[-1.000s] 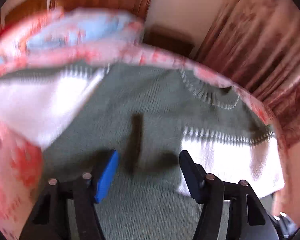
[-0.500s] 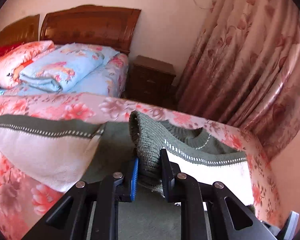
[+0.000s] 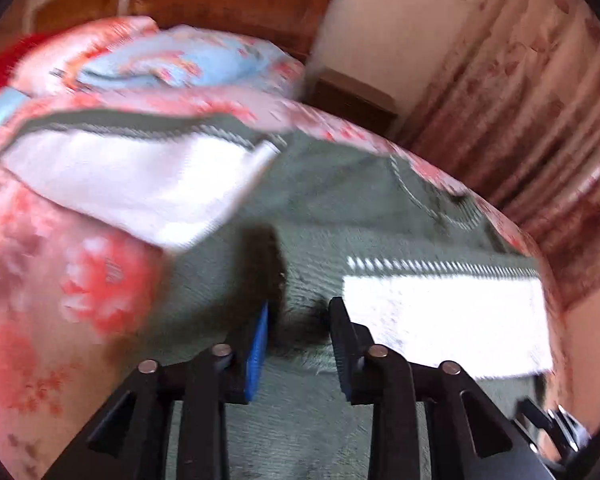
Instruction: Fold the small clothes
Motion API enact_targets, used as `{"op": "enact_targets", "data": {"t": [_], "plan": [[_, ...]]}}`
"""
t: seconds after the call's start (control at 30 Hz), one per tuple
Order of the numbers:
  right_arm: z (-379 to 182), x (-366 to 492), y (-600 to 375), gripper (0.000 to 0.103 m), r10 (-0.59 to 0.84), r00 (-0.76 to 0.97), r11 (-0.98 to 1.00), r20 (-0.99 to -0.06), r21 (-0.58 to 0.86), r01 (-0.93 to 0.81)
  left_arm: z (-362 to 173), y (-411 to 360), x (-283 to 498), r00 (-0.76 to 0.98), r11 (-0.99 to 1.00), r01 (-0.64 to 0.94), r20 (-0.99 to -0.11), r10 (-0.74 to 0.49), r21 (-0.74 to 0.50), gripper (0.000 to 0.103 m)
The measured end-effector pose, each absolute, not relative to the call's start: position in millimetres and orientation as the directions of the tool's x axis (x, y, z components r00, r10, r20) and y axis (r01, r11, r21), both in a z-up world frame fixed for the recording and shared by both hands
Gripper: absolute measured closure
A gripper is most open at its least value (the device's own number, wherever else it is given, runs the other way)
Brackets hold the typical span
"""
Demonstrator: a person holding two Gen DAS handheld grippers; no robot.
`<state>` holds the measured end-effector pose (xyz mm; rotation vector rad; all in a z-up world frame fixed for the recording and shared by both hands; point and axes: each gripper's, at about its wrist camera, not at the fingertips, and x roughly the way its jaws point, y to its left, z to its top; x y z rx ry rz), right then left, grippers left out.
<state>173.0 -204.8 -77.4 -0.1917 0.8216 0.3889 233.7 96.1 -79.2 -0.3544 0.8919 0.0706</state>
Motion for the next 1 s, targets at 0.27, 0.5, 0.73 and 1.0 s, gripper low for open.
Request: {"op": "enact_targets", "data": {"t": [0.27, 0.5, 0.73, 1.0], "plan": [[-77.1, 176.1, -210.3, 0.066, 0.292, 0.605, 0.912, -0.741, 0.024, -0.41, -30.1, 19.0, 215.2, 0.785, 0.991, 0.0, -0.614, -0.081, -0.131, 0.0], [-76.5, 176.1, -214.9, 0.053, 0.364, 0.575, 0.894, -0.733, 0.101, -0.438, -71.0, -44.6, 257.0, 0.665, 0.983, 0.181, -0.733, -0.14, -0.024, 0.0], [-76.0, 174.6, -208.9, 0.046, 0.36, 0.564, 0.881, -0.743, 0.072, -0.468, -93.6, -36.3, 270.7, 0.6, 0.984, 0.153, -0.782, -0.169, -0.095, 0.0], [-38.6, 167.3, -227.4, 0.047, 0.409, 0.635, 0.892, -0.656, 0.141, -0.429, -96.7, -40.0, 267.3, 0.604, 0.989, 0.145, -0.788, -0.119, -0.038, 0.0]]}}
